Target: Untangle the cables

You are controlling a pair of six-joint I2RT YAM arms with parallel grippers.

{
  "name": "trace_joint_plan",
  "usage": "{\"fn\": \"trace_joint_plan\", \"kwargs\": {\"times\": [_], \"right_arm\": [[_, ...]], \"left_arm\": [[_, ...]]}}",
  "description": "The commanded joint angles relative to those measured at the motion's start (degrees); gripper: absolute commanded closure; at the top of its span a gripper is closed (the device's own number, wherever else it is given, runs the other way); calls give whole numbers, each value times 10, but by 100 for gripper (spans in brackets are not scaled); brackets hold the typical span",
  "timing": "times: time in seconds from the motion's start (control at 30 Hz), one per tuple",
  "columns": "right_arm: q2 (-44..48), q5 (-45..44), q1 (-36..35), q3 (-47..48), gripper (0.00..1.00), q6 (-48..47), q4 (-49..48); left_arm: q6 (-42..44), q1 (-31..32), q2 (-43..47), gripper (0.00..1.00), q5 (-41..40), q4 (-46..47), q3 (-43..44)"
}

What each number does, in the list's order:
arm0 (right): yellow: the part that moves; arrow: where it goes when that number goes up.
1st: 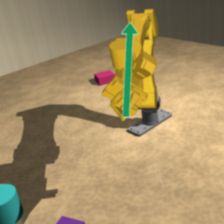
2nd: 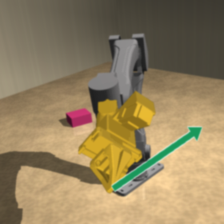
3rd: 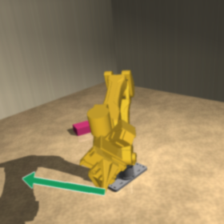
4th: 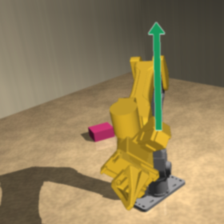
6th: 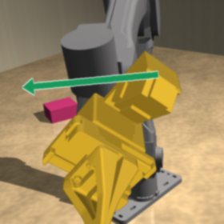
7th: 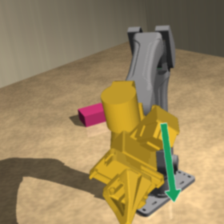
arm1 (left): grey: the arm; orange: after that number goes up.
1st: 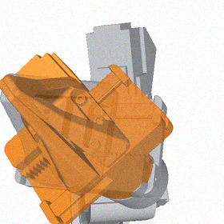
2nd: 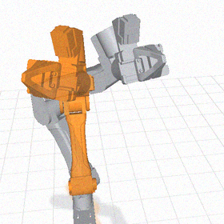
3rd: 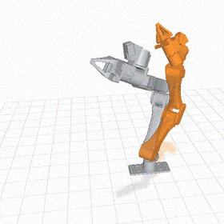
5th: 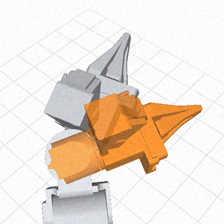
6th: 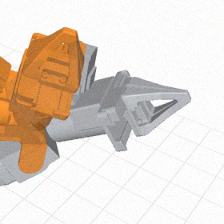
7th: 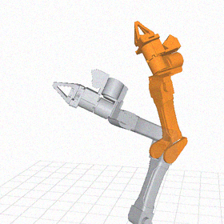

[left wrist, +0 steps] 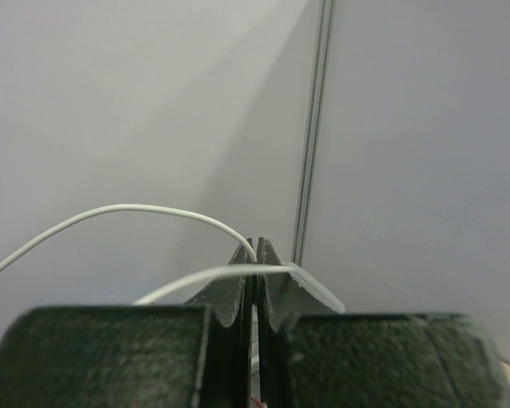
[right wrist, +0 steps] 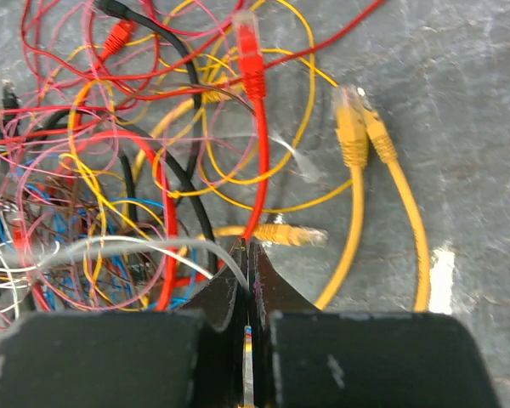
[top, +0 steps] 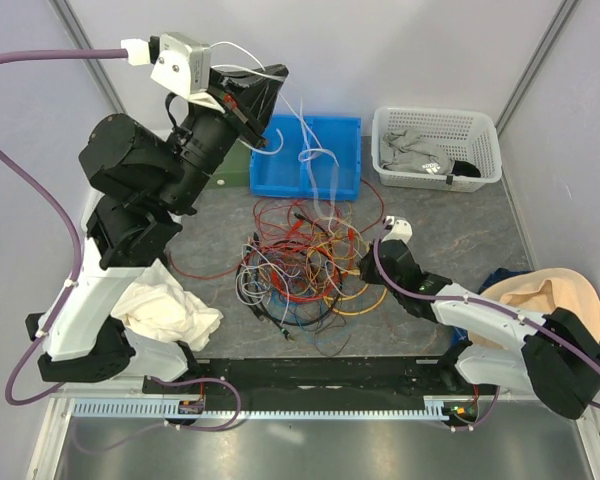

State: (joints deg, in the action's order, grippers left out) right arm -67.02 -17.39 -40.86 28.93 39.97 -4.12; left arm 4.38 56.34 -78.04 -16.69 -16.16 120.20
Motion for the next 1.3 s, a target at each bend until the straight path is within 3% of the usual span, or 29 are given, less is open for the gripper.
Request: {"fn": "trace_joint_plan", "kwargs": {"times": [0.0,0.3,0.7,0.77,0.83,0.93,1.07,1.27], "right_arm": [[29,-23,2,-11,100,10,2],[21,-49,3,-17,100,13,79],[74,-37,3,-55,100,35,153],[95,-43,3,-52,76,32,160],[137,-40,3,-35,42,23,163],[216,-41,2,18,27,-3,177],[289,-47,2,122,20,-64,177],[266,15,2,249,22,-111,69]], "left_arm": [[39,-1,-9,98,-13,22,41],[64,-1,-33,98,-10,27,118],[87,-1,-12,98,-23,53,90],[89,-1,-11,98,-26,57,82],[90,-1,-11,98,-26,56,74],[93,-1,-10,98,-33,52,53],[94,-1,-7,98,-39,47,22],[49,-1,7,98,-18,45,-43]]}}
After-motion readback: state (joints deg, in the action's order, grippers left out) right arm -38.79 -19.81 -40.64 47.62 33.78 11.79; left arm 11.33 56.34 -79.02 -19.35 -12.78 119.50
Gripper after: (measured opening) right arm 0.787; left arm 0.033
